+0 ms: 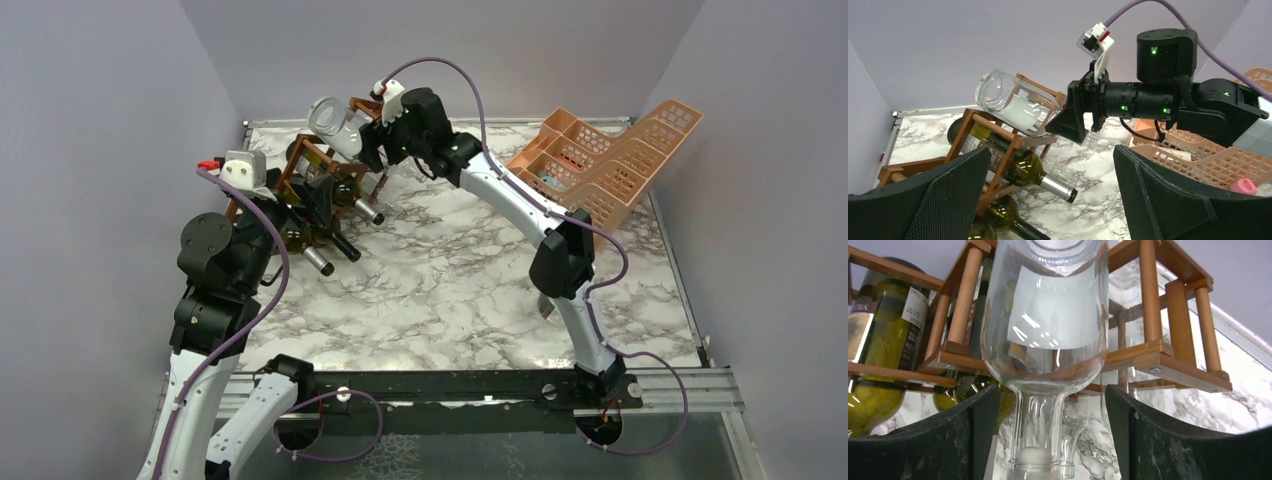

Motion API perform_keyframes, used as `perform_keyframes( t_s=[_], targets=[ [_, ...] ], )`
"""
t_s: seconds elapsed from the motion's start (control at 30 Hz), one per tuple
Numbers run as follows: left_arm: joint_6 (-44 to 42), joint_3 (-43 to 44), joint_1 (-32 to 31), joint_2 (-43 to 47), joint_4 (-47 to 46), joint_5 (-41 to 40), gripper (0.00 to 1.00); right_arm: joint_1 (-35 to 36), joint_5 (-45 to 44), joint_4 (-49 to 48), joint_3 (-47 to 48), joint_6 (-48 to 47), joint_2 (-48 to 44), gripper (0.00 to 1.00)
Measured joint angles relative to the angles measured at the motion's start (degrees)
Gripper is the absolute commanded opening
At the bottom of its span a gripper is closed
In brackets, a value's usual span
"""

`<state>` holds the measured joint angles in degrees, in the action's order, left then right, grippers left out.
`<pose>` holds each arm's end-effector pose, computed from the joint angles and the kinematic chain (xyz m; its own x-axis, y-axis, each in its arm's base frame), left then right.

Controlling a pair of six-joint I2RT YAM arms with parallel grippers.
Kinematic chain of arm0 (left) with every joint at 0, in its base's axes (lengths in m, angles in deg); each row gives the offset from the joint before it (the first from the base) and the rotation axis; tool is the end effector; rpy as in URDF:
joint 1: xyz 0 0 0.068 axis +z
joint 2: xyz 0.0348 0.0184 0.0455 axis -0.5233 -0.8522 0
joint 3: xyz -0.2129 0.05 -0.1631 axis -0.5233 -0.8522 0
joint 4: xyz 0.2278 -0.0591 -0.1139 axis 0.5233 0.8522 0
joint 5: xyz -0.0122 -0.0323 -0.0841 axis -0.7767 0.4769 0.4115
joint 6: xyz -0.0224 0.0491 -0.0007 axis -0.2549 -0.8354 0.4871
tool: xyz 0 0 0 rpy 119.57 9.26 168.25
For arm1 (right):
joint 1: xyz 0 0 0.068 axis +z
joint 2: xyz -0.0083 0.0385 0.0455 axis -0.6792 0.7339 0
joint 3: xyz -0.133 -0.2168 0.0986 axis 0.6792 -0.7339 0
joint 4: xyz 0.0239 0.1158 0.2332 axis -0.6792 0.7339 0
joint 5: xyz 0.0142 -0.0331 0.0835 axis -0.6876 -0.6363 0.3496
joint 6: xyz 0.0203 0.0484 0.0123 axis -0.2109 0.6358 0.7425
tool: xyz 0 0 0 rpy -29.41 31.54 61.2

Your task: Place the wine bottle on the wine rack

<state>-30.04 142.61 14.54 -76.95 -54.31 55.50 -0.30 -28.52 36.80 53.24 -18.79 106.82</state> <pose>0.1150 -0.0338 0.4478 0.0548 -0.1746 -0.9831 0.2672 0.9512 -0.1541 0.3887 0.3635 0.3416 -0.2770 -0.2285 -0.9333 -0.7704 0.6333 0.0736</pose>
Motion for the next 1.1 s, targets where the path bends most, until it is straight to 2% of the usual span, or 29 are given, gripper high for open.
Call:
perform_keyframes(
  t_s=[0.33,0.43,0.53,0.8,1.1],
  targets=[
    [-0.42,0.0,0.0,0.11,0.0,-0.04,0.99,-0.07,-0.48,-2.67,-4.68,2.12,-7.17,0.82],
    [-0.63,0.0,0.0,0.26,0.02,-0.02,0.99,-0.07,-2.27,-3.74,-11.15,3.08,-13.53,0.82],
    [-1.01,0.0,0.0,0.44,0.02,0.02,0.99,-0.07,-5.51,-5.11,-21.49,3.82,-22.6,0.82],
    [-1.27,-1.49,0.0,0.98,-0.11,1.53,0.99,-0.07,-19.23,-5.44,-48.72,5.55,-47.78,0.81],
    [-0.79,-3.1,-0.33,0.9,-1.18,4.33,0.99,-0.07,-41.4,5.75,-63.34,11.47,-66.27,0.81]
  ],
)
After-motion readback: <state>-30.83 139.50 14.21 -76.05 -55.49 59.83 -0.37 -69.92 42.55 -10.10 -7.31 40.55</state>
